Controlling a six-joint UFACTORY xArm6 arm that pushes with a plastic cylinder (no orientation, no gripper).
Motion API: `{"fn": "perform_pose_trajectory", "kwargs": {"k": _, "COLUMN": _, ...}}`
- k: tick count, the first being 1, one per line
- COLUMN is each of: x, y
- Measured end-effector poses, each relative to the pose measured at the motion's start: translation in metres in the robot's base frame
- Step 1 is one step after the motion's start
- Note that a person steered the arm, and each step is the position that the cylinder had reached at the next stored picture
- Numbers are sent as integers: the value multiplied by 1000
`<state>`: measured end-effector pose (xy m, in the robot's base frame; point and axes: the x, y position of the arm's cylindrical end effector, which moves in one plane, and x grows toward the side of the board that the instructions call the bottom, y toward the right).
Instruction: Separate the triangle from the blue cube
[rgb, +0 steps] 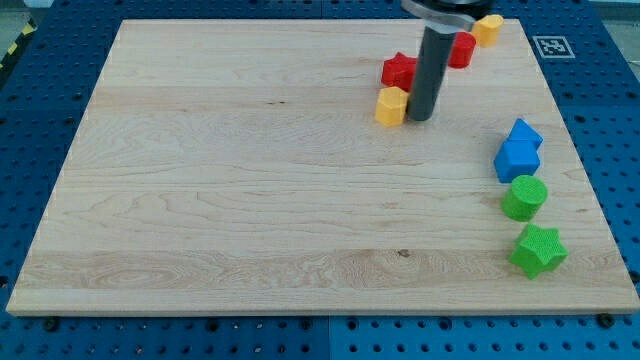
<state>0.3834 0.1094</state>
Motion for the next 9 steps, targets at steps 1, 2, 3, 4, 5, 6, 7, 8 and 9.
{"fn": "perform_pose_trajectory", "kwargs": {"k": 1, "x": 0, "y": -22}}
{"fn": "perform_pose_trajectory", "kwargs": {"k": 2, "x": 0, "y": 10}}
{"fn": "perform_pose_trajectory", "kwargs": {"k": 3, "x": 0, "y": 88}}
{"fn": "perform_pose_trajectory", "kwargs": {"k": 4, "x": 4, "y": 151}}
{"fn": "perform_pose_trajectory", "kwargs": {"k": 5, "x": 33, "y": 160}}
{"fn": "perform_pose_trajectory", "kwargs": {"k": 6, "x": 43, "y": 148}}
{"fn": "perform_pose_trajectory", "kwargs": {"k": 7, "x": 56, "y": 128}}
{"fn": "perform_pose_trajectory", "kwargs": {"k": 8, "x": 66, "y": 101}}
{"fn": "perform_pose_trajectory", "kwargs": {"k": 9, "x": 69, "y": 75}}
